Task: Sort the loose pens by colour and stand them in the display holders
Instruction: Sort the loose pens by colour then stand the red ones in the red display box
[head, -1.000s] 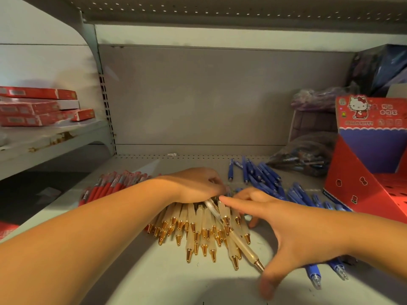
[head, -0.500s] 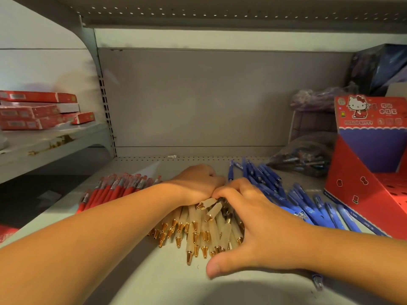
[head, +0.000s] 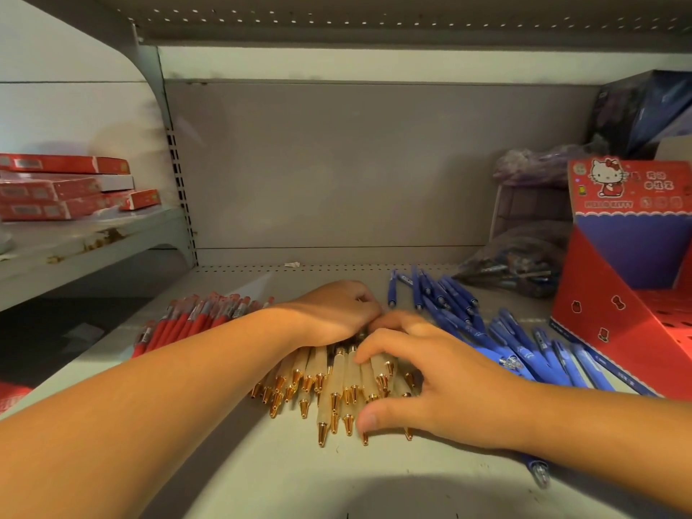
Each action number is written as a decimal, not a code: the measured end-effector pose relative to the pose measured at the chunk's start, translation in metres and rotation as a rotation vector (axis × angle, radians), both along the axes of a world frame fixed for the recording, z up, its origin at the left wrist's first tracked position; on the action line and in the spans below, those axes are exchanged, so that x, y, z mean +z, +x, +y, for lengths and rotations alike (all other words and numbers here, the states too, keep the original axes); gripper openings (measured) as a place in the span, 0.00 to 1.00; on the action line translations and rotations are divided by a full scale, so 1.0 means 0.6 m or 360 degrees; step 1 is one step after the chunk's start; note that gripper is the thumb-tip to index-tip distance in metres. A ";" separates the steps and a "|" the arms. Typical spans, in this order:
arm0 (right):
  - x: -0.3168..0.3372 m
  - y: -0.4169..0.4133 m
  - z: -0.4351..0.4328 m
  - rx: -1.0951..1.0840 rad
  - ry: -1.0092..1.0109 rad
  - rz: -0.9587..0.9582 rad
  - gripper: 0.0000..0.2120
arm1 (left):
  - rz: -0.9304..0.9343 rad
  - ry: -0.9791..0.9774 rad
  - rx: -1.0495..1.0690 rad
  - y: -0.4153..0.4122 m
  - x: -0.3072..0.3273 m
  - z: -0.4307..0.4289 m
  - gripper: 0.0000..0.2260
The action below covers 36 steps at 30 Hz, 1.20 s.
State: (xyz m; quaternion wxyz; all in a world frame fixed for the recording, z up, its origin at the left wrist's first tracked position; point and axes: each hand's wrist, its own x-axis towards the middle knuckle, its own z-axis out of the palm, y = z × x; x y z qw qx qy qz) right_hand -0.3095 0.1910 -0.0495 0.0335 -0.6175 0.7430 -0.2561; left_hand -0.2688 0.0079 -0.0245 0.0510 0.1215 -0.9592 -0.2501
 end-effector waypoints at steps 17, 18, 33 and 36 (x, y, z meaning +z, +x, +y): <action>0.061 -0.047 0.049 -0.0091 -0.0035 -0.0072 0.10 | -0.0193 -0.0187 -0.0051 0.002 0.002 0.011 0.19; 0.067 -0.050 0.051 -0.0123 0.0051 -0.0039 0.12 | -0.0191 -0.0212 -0.0035 0.000 0.000 0.011 0.21; 0.023 -0.030 0.047 -0.0047 0.0259 0.0056 0.33 | -0.0091 -0.0256 -0.0086 -0.022 0.008 0.023 0.13; 0.023 -0.027 0.044 -0.0074 0.0259 0.0077 0.32 | -0.0032 -0.0221 -0.0063 -0.019 0.004 0.024 0.14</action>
